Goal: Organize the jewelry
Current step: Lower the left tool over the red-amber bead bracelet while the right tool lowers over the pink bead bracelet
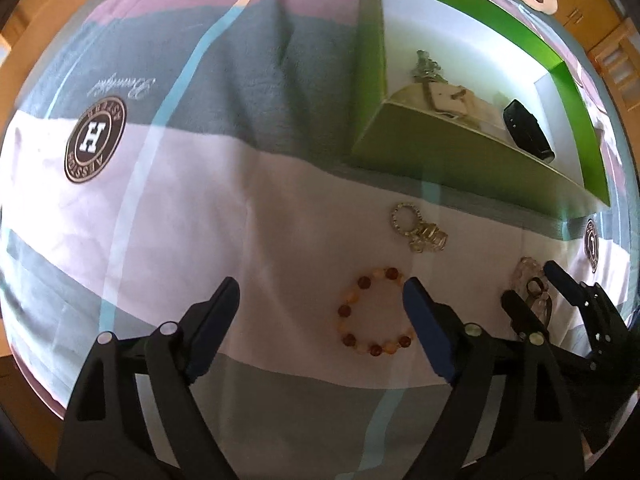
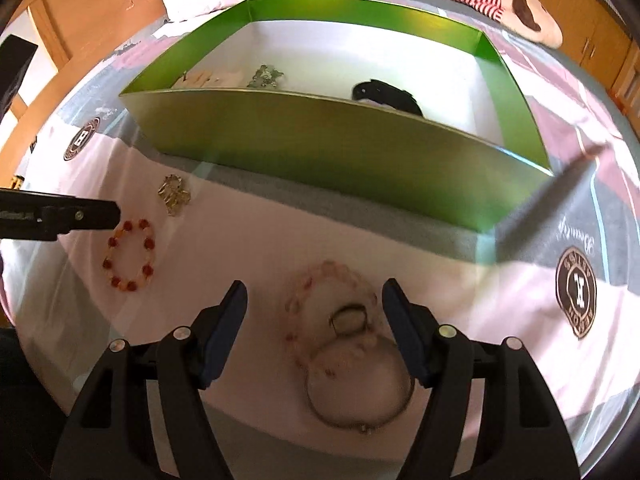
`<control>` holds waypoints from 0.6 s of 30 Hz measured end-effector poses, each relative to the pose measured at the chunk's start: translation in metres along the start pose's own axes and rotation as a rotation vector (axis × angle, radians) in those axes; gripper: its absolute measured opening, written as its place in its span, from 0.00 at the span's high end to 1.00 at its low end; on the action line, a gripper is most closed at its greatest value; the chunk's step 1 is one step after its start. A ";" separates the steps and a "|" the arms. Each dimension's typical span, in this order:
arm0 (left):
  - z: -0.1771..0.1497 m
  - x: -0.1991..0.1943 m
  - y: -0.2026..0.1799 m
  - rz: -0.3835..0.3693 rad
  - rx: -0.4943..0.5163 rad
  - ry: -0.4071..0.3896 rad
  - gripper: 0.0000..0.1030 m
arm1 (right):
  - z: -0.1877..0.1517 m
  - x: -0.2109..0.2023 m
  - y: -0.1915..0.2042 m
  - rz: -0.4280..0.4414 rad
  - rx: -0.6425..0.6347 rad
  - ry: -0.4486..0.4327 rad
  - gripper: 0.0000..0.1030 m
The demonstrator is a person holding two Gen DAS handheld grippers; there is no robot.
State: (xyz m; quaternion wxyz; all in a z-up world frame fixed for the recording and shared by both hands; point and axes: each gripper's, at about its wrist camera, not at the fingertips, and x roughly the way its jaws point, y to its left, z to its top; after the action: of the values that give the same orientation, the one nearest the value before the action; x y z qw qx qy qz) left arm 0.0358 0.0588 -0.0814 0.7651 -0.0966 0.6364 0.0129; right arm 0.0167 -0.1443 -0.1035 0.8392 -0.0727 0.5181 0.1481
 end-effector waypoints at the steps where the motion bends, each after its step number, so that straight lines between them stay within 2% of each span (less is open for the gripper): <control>1: 0.000 0.000 0.002 0.002 -0.005 0.002 0.18 | 0.001 0.001 0.001 0.012 0.001 0.008 0.51; 2: 0.000 0.000 0.005 0.005 -0.010 0.001 0.18 | 0.003 0.004 0.001 0.035 0.008 0.021 0.69; 6: 0.002 -0.001 0.014 0.000 -0.029 0.008 0.17 | 0.009 -0.005 -0.005 0.088 0.057 -0.014 0.92; 9: 0.002 0.001 0.016 0.004 -0.018 0.014 0.17 | 0.011 -0.024 -0.014 0.136 0.105 -0.073 0.93; 13: 0.003 0.008 0.004 0.013 0.016 0.027 0.17 | 0.011 -0.047 -0.025 0.105 0.141 -0.148 0.93; 18: 0.000 0.017 -0.021 0.035 0.090 0.029 0.17 | 0.012 -0.049 -0.039 0.074 0.188 -0.150 0.93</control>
State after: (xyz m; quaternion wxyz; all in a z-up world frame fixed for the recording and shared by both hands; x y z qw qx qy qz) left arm 0.0419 0.0363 -0.0956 0.7590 -0.0514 0.6490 -0.0038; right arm 0.0192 -0.1867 -0.0557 0.8728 0.0367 0.4676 0.1350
